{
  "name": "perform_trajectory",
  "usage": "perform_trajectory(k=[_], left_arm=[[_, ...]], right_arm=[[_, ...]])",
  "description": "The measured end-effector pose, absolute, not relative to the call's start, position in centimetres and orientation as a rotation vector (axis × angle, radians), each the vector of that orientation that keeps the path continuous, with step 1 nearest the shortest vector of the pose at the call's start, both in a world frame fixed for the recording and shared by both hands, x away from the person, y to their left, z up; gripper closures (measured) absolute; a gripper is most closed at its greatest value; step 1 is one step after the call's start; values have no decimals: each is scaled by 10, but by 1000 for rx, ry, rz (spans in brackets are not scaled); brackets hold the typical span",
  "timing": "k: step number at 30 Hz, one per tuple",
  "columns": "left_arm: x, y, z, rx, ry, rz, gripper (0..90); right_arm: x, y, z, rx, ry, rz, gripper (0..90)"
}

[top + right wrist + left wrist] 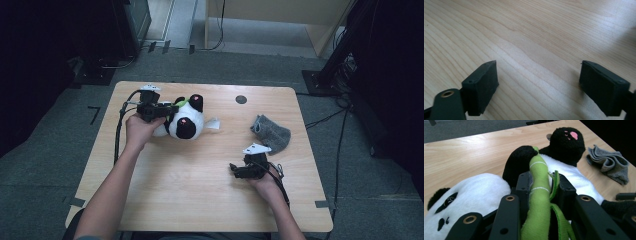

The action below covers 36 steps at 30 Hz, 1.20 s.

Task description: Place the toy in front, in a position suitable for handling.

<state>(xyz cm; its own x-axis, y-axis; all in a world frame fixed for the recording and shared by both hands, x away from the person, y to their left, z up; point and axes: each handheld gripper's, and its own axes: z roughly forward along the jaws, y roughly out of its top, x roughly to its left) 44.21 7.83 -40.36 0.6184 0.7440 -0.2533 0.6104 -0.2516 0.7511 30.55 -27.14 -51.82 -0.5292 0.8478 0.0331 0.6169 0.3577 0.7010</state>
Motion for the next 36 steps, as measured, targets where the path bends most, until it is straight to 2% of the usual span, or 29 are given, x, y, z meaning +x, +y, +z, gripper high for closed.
perform_trajectory(k=[4, 18, 23, 30, 33, 36], left_arm=[[422, 67, -401, 1972, 1060, 187, 691], [366, 36, -405, 1959, 1063, 143, 690], [347, 16, -407, 1981, 1014, 225, 686], [332, 11, -415, 1955, 1017, 155, 689], [324, 9, -420, 1931, 1029, 78, 687], [318, 1, -424, 1979, 994, 103, 683]], right_arm=[[310, -270, -509, 1253, 2275, 1024, 209], [320, -279, -488, 1262, 2221, 1117, 209], [321, -291, -476, 1283, 2146, 1145, 232], [324, -308, -463, 1307, 2041, 1140, 248], [327, -316, -462, 1332, 2032, 1132, 248], [325, -321, -454, 1317, 1984, 1120, 257]])
